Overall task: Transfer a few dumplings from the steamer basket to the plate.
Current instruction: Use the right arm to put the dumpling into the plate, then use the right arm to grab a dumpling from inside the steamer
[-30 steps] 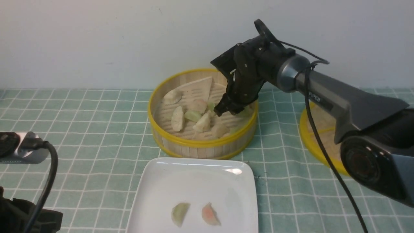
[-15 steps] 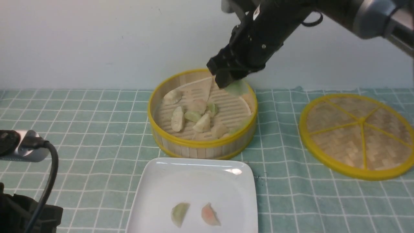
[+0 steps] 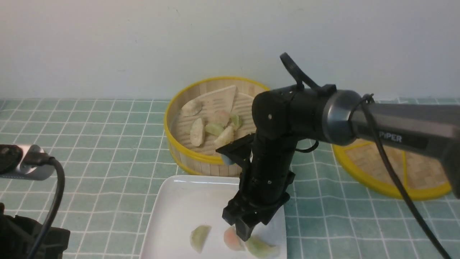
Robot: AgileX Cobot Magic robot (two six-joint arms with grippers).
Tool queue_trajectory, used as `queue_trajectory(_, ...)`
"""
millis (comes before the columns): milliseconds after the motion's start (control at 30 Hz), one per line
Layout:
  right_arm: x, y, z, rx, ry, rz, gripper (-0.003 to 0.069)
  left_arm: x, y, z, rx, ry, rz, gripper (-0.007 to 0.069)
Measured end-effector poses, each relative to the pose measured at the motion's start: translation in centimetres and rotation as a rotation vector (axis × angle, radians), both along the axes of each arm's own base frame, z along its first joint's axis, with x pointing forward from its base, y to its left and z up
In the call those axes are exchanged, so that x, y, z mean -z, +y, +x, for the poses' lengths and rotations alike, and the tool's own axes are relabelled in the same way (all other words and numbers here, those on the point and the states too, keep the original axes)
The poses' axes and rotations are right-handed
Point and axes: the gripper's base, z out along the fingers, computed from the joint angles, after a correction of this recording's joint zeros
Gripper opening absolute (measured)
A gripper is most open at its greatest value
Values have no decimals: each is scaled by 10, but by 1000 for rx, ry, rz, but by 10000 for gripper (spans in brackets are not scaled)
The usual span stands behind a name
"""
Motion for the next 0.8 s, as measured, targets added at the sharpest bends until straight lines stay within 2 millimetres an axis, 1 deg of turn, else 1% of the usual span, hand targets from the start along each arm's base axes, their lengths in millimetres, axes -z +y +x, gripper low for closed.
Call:
queue_trajectory(33, -4, 2, 2, 2, -10, 9, 522, 0, 0, 0, 0, 0, 0, -6)
queue_trajectory(67, -12, 5, 6, 7, -35, 26, 557, 0, 0, 0, 0, -1, 0, -6)
queue_trajectory(133, -33, 11, 17, 24, -107, 65, 593, 0, 0, 0, -1, -3, 0, -6)
queue_trajectory(167, -36, 12, 18, 25, -116, 69, 597, 0, 0, 0, -1, -3, 0, -6)
queue_trajectory(233, -73, 18, 36, 50, -280, 112, 605, 0, 0, 0, 1, -4, 2, -6)
queue_trajectory(267, -80, 18, 41, 57, -324, 117, 605, 0, 0, 0, 1, -4, 2, -6)
queue_trajectory(300, -91, 20, 48, 70, -376, 138, 603, 0, 0, 0, 2, -5, 2, -6)
queue_trajectory(367, -105, 20, 67, 100, -452, 164, 590, 0, 0, 0, 4, -5, 2, -6)
queue_trajectory(400, -106, 20, 68, 103, -455, 167, 589, 0, 0, 0, 4, -5, 2, -6)
queue_trajectory(433, -103, 19, 81, 119, -471, 166, 583, 0, 0, 0, 4, -6, 3, -6)
queue_trajectory(500, -90, 18, 98, 138, -461, 145, 580, 0, 0, 0, 5, -5, 3, -6)
queue_trajectory(533, -79, 17, 107, 151, -450, 132, 580, 0, 0, 0, 6, -4, 3, -6)
queue_trajectory(567, -69, 17, 112, 156, -439, 120, 580, 0, 0, 0, 6, -3, 3, -6)
queue_trajectory(633, -39, 11, 133, 188, -421, 86, 580, 0, 0, 0, 9, 3, 4, -6)
queue_trajectory(667, -34, 11, 134, 189, -416, 79, 579, 0, 0, 0, 9, 3, 4, -6)
queue_trajectory(733, -13, 7, 142, 201, -392, 52, 579, 0, 0, -1, 11, 7, 4, -6)
queue_trajectory(767, -8, 8, 144, 206, -379, 61, 578, 1, 0, -1, 12, 9, 4, -6)
queue_trajectory(800, -8, 8, 144, 206, -380, 62, 575, 1, 0, -1, 12, 9, 4, -6)
